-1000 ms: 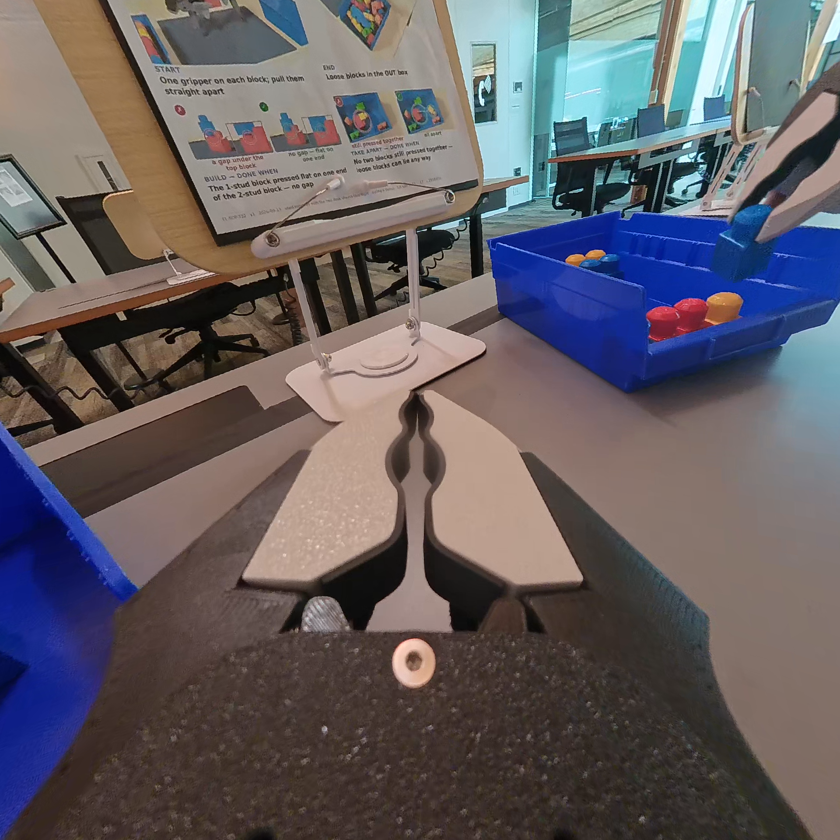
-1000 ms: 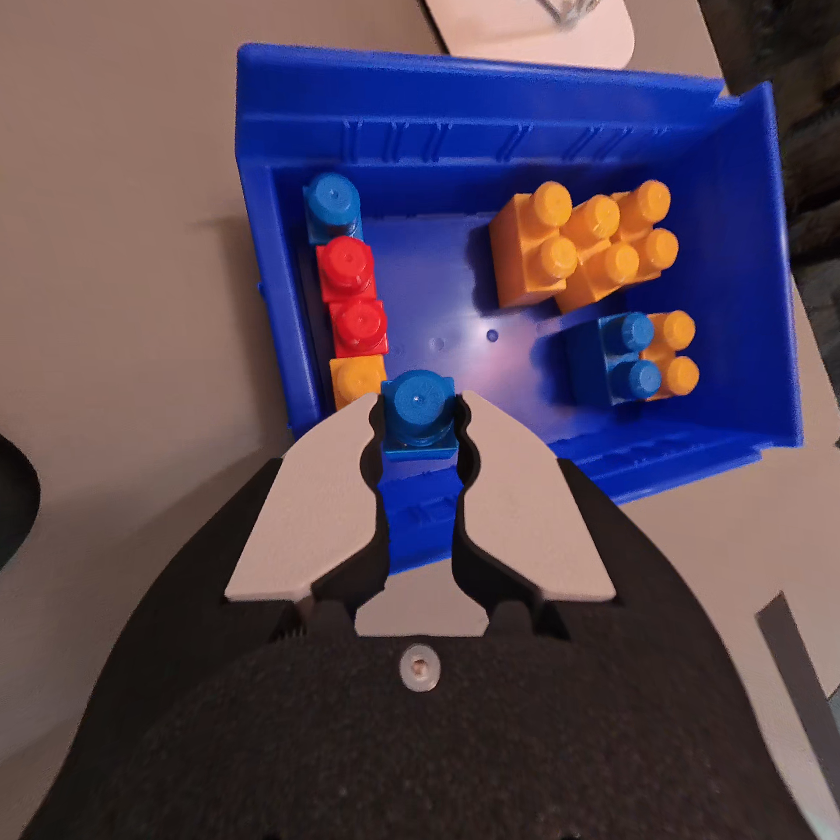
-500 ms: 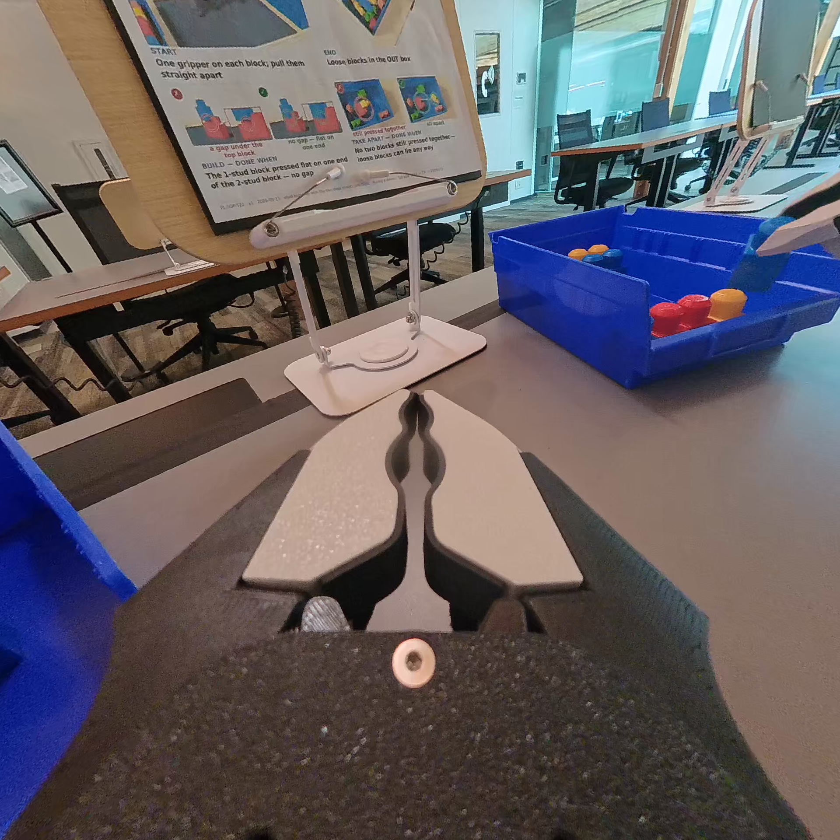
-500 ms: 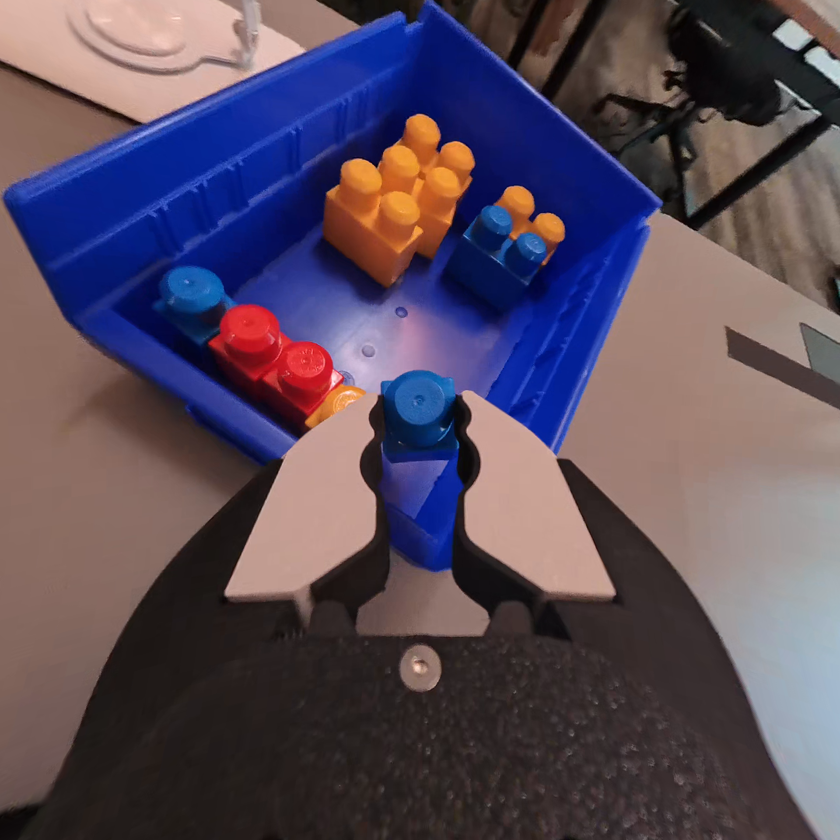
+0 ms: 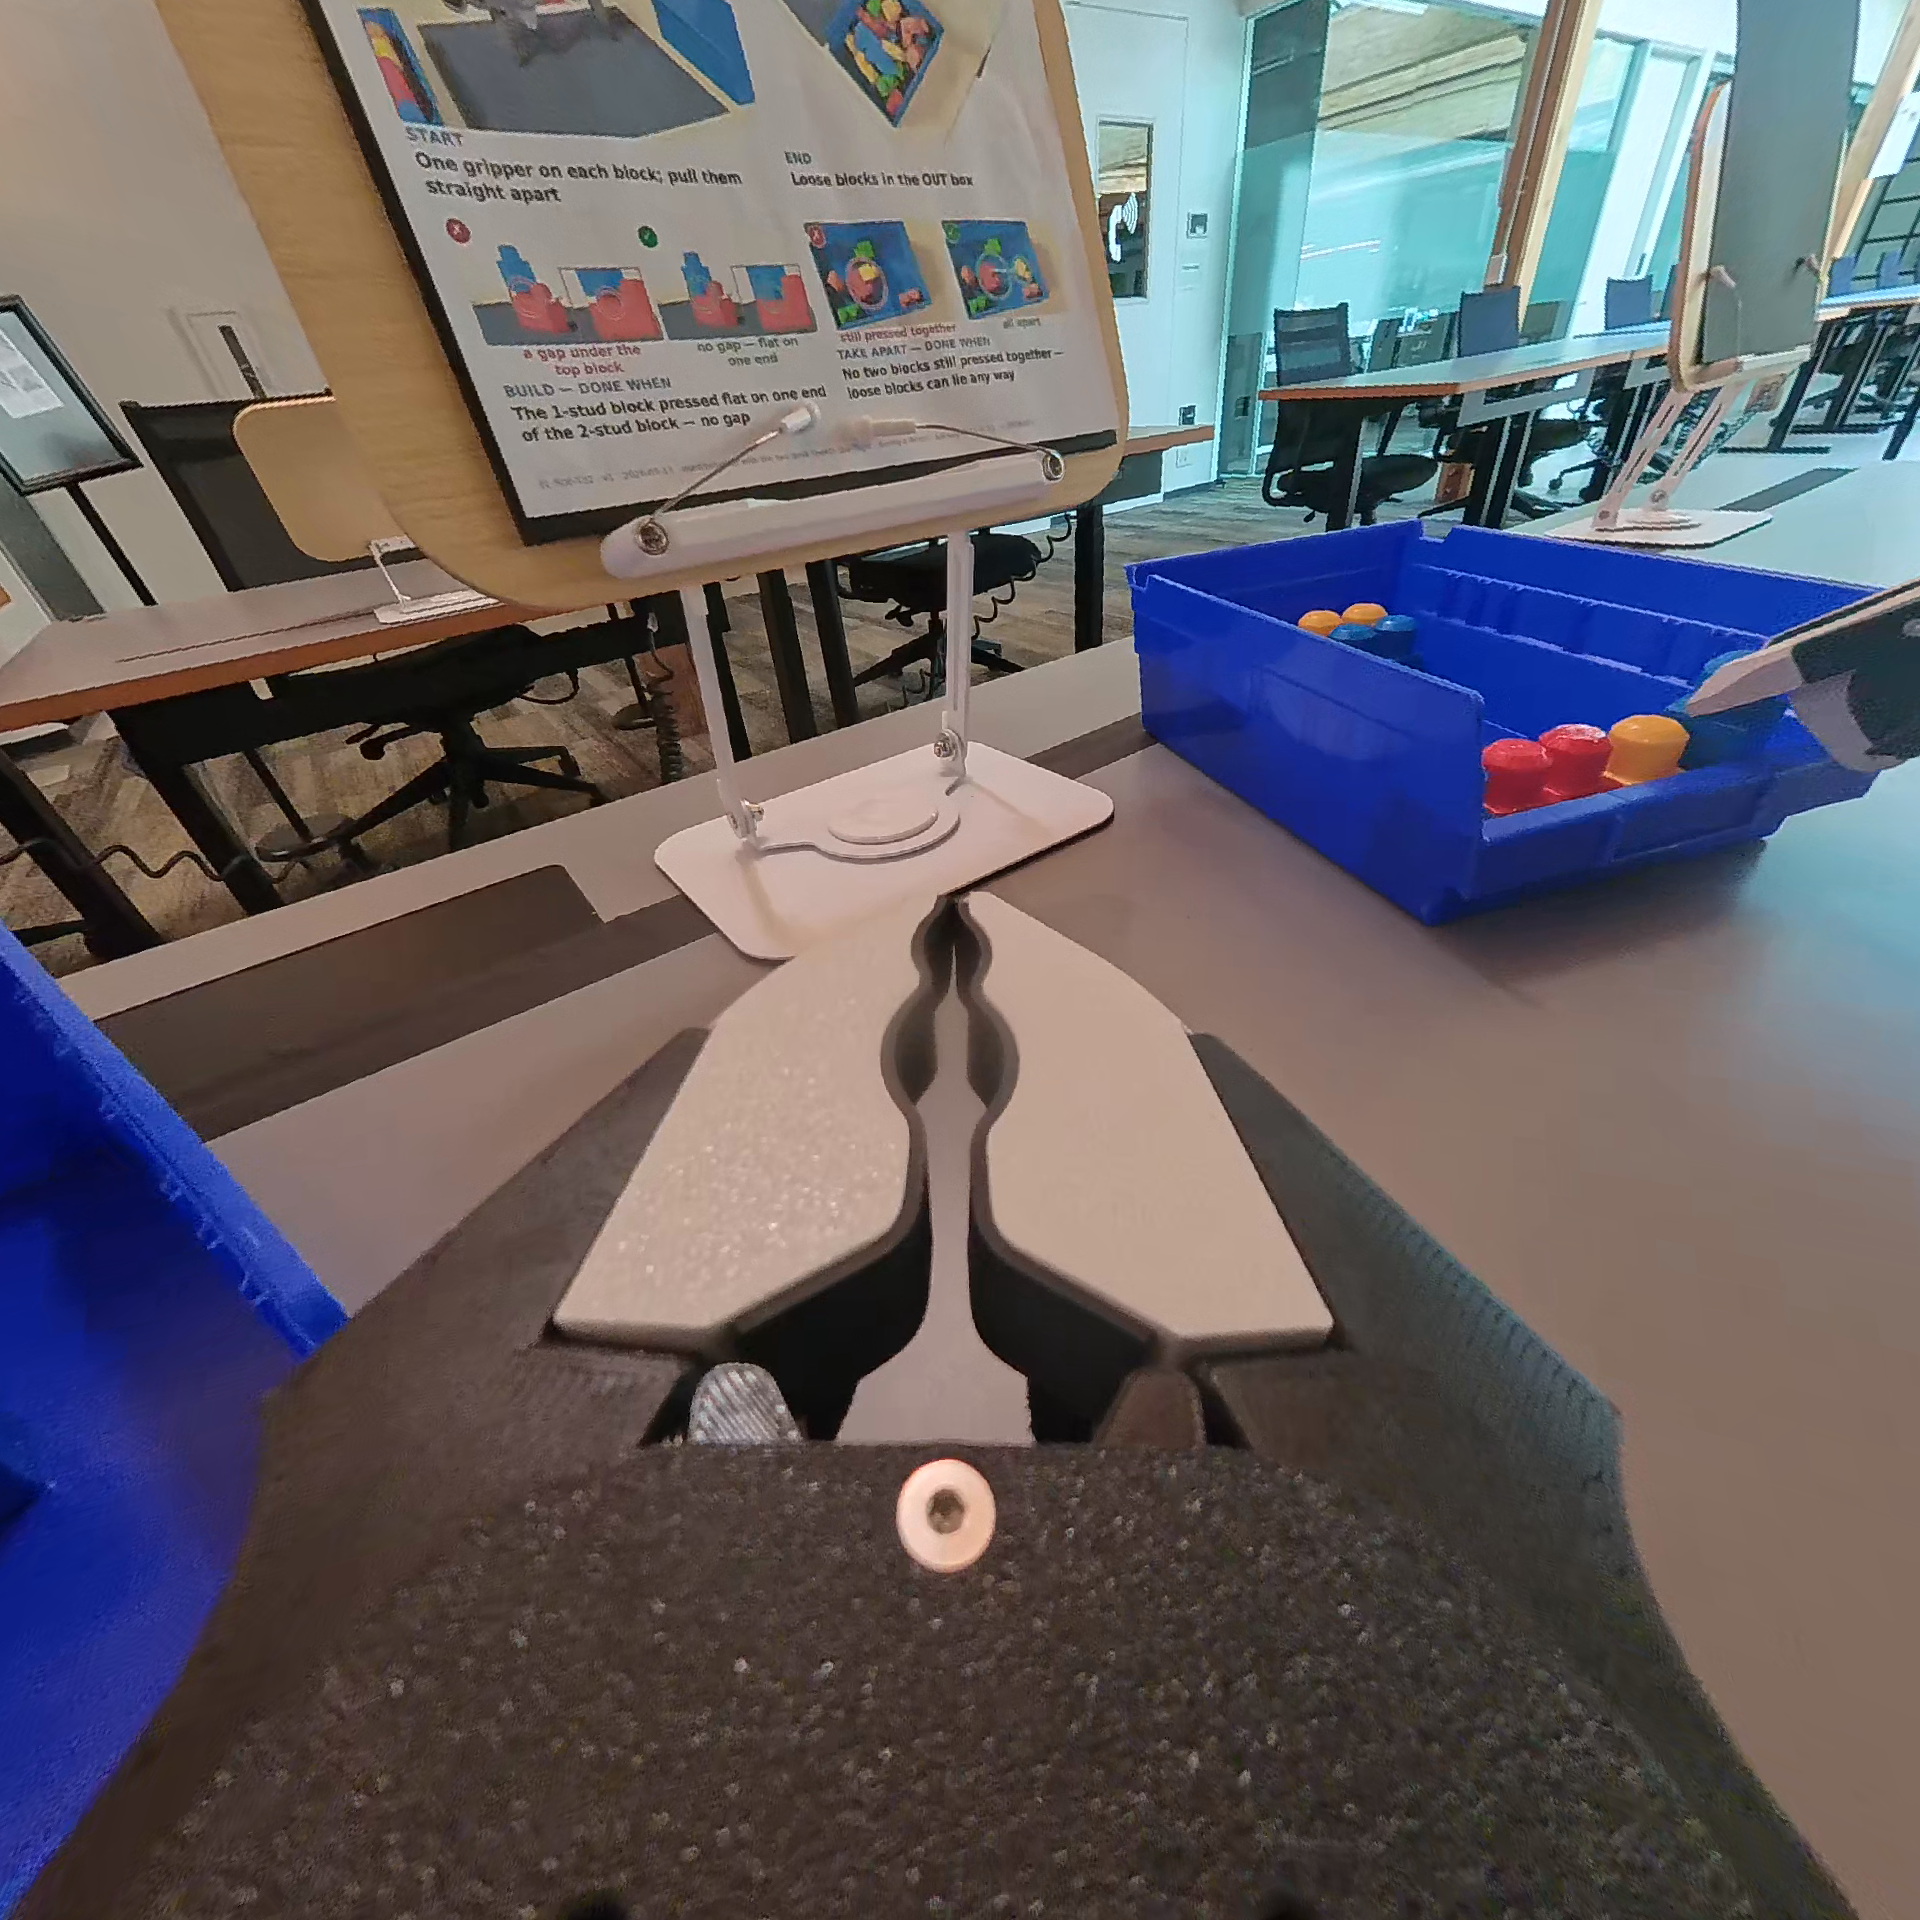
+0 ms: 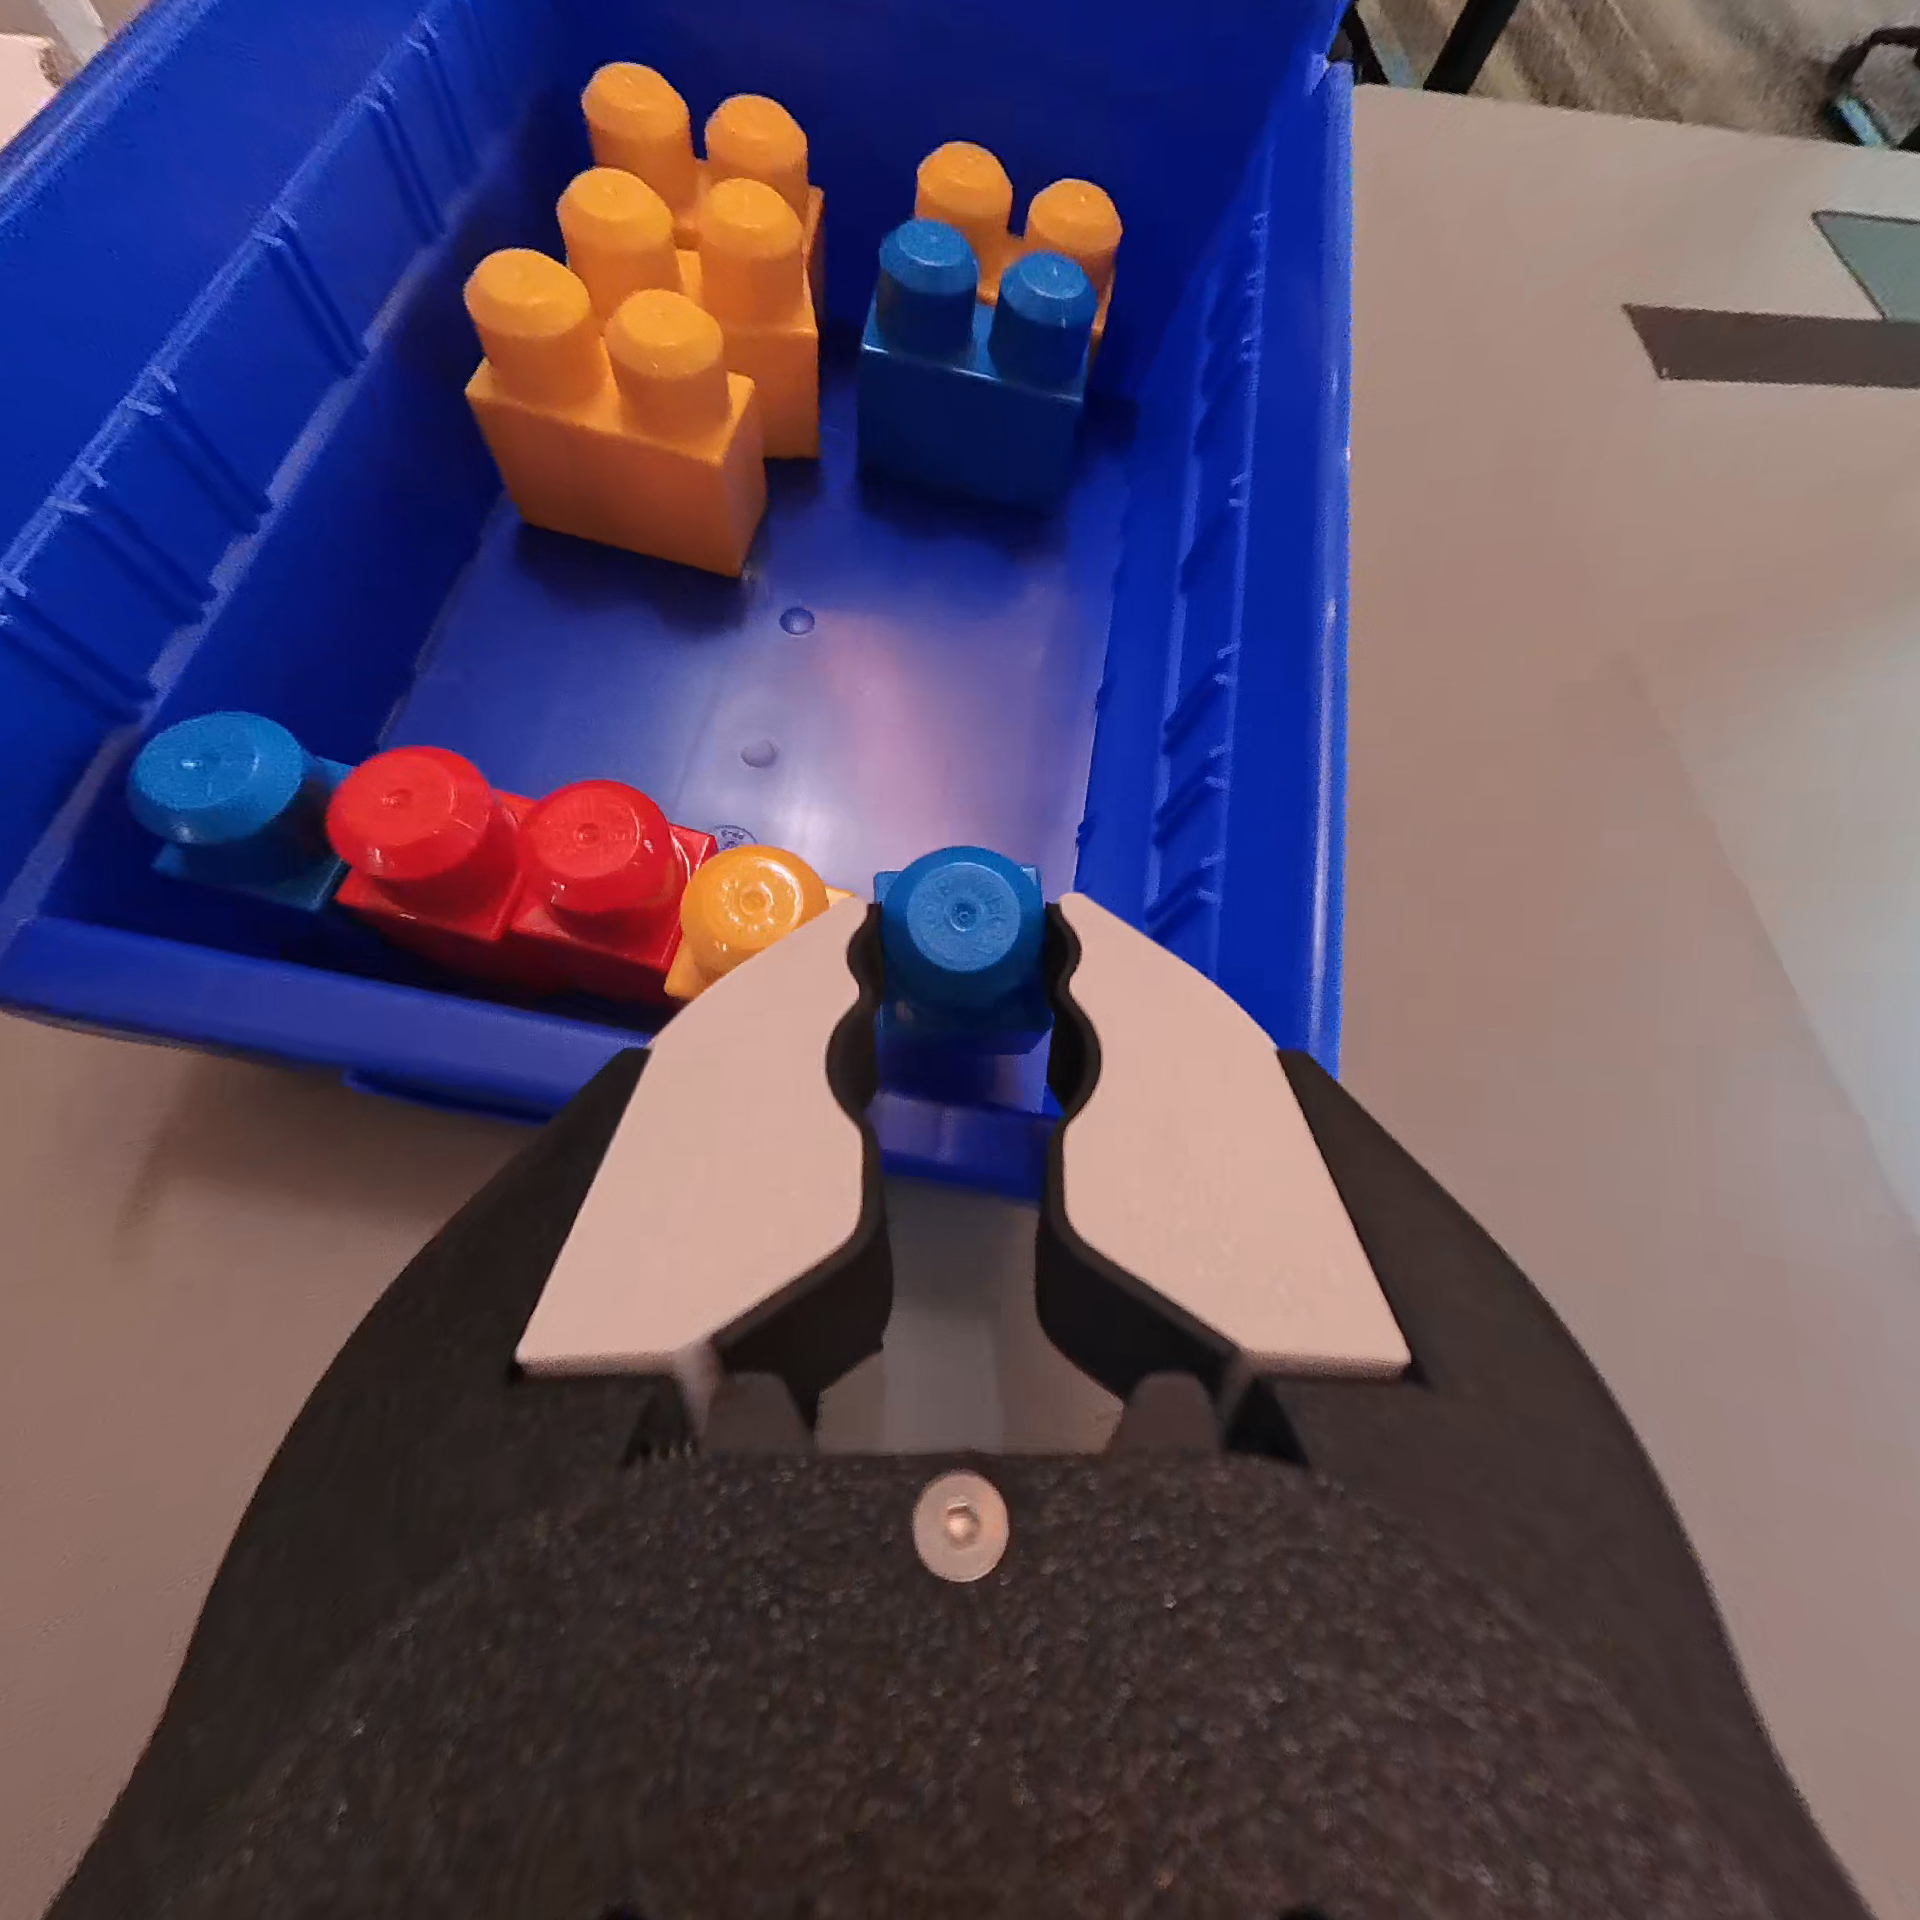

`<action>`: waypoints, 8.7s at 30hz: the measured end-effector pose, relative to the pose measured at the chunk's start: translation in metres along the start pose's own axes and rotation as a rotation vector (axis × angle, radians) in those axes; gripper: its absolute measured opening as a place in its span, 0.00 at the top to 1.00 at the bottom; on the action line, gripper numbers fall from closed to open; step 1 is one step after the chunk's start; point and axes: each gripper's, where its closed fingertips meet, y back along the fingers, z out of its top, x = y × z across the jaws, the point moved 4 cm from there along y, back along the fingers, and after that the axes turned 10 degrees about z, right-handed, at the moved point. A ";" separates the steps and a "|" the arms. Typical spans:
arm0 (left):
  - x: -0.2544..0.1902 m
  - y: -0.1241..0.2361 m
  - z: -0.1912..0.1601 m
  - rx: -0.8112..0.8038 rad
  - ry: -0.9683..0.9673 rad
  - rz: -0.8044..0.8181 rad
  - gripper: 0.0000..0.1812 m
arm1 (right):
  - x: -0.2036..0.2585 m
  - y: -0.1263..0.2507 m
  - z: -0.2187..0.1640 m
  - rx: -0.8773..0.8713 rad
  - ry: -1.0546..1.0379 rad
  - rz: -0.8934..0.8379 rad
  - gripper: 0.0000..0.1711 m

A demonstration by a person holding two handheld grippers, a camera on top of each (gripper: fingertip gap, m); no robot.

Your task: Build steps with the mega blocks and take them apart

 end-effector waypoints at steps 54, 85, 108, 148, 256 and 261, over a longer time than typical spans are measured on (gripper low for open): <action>0.018 -0.004 -0.008 0.020 -0.014 0.058 1.00 | 0.251 0.008 0.077 -0.620 0.303 0.828 0.98; 0.275 0.045 -0.034 0.889 -0.002 0.459 0.80 | 0.221 -0.005 0.072 -0.584 0.222 0.859 1.00; 0.257 0.041 -0.048 0.947 -0.121 0.509 0.78 | 0.223 -0.006 0.070 -0.566 0.225 0.887 1.00; -0.043 0.004 0.027 0.173 0.688 -0.780 0.80 | 0.292 0.070 0.032 -0.741 0.877 1.090 0.76; -0.060 0.021 -0.031 0.294 -0.408 -0.570 0.80 | 0.263 0.064 0.002 -0.237 1.009 1.316 0.74; -0.071 0.022 -0.042 0.338 -0.520 -0.586 0.80 | 0.273 0.051 -0.021 -0.109 1.161 1.216 0.78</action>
